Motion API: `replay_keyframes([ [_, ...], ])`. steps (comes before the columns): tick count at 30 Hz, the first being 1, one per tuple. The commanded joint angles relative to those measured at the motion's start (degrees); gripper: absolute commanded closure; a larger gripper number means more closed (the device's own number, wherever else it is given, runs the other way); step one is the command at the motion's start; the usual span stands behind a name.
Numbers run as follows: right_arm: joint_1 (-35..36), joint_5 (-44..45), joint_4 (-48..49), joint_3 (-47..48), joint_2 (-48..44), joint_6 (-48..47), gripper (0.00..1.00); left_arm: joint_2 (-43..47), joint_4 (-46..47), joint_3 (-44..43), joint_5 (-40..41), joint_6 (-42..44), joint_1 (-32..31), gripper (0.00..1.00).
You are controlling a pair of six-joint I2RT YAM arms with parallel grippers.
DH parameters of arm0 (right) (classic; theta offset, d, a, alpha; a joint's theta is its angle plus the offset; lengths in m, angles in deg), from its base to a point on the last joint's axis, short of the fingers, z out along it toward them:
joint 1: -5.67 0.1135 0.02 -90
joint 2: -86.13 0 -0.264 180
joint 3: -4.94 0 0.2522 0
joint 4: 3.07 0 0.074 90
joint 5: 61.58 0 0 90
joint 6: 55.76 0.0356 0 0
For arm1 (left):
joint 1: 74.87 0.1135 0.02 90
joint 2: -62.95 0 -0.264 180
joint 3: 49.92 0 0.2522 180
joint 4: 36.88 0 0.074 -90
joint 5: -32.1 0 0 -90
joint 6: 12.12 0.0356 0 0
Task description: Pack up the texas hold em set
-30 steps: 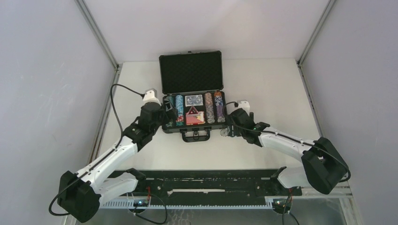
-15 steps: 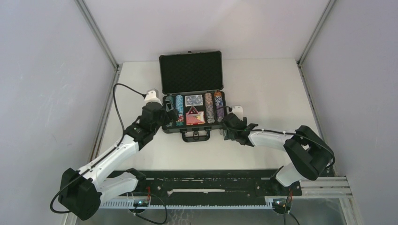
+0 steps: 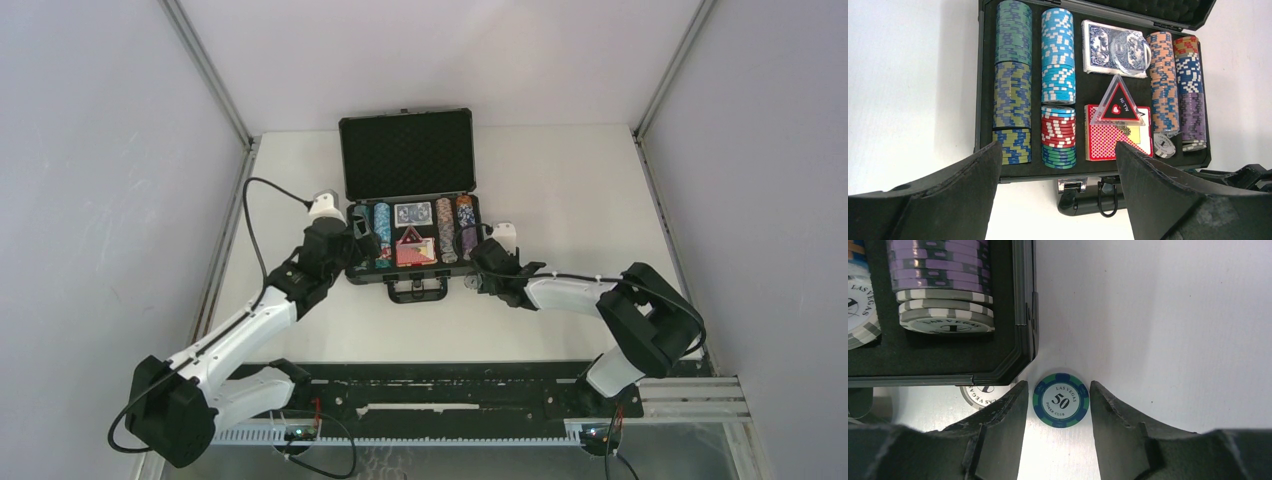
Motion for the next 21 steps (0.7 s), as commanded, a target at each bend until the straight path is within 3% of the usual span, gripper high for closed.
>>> replay_keyframes([
  [1, -0.1, 1.5, -3.8, 0.4, 1.5, 0.7, 0.44, 0.0, 1.1, -1.0, -0.6, 0.3, -0.2, 0.13],
  [21, 2.6, 2.3, -7.0, 0.7, -1.8, 2.5, 0.60, 0.7, 1.4, -0.6, -1.5, 0.0, -0.2, 0.13],
])
